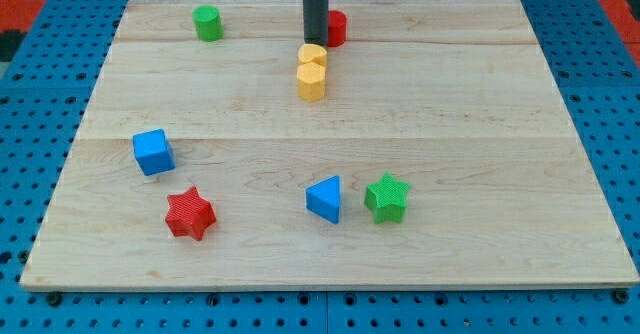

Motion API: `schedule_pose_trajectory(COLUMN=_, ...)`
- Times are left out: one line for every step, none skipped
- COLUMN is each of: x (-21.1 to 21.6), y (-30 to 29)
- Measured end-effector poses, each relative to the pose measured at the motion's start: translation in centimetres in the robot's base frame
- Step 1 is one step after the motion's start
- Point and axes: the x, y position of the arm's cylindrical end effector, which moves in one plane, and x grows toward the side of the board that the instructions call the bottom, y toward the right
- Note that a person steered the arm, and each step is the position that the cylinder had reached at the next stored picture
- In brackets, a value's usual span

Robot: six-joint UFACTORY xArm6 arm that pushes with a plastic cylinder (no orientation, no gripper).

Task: Move the red circle to the right side of the yellow blocks

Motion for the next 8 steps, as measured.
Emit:
schedule_pose_trajectory(x=-1.2, y=-0.4)
schedule_pose_trajectory(x=-3.9, y=-4.0)
schedule_pose_trajectory(x=-4.2, y=2.9)
schedule_pose_trajectory(x=-2.6, y=7.1)
schedule_pose_trajectory(x=-0.3, y=8.9)
schedule_pose_trajectory(x=2.0, y=10.0)
schedule_pose_trajectory(x=2.4, y=7.8)
schedule_pose_trajectory(x=0.7, y=3.9)
